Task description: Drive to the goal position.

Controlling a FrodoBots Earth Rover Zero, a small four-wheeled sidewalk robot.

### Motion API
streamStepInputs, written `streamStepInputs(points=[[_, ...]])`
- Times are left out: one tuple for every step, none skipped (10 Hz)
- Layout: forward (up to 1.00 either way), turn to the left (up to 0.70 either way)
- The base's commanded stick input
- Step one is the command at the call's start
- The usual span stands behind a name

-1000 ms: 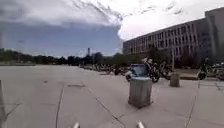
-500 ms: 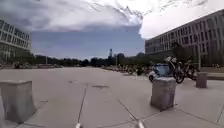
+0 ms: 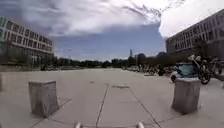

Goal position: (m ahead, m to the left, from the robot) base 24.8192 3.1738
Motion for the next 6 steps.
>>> streamStepInputs(points=[[0.00, 0.04], [0.00, 0.04], [0.00, 0.04], [0.46, 0.02], [0.70, 0.01], [0.70, 0.01]])
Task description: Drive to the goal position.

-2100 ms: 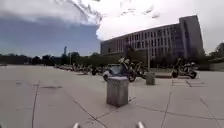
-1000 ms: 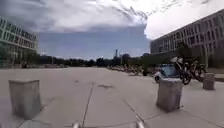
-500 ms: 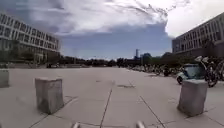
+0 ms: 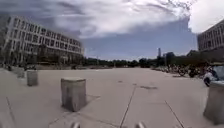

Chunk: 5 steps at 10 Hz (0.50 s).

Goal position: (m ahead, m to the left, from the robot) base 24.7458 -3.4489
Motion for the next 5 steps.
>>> streamStepInputs(points=[[0.70, 0.01], [0.70, 0.01], [0.70, 0.01], [0.70, 0.01], [0.70, 0.01]])
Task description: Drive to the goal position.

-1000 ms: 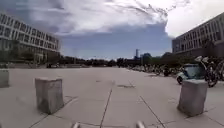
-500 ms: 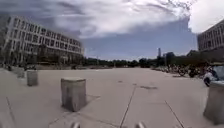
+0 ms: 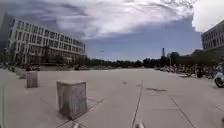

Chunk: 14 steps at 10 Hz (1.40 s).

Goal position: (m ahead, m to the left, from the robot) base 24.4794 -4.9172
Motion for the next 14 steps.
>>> streamStepInputs(points=[[0.70, 0.01], [0.70, 0.01], [0.67, 0.01], [0.21, 0.03], [0.00, 0.04], [0.00, 0.00], [0.00, -0.26], [0.00, -0.62], [0.00, -0.70], [0.00, -0.70], [0.00, -0.70], [0.00, -0.58], [0.00, -0.14], [0.00, 0.00]])
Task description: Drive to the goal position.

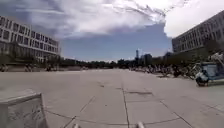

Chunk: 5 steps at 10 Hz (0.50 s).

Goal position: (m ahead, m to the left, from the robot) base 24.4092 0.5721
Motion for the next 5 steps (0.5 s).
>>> streamStepInputs(points=[[0.00, 0.00], [-0.44, 0.00], [-0.70, 0.00], [-0.70, 0.00], [-0.70, 0.00]])
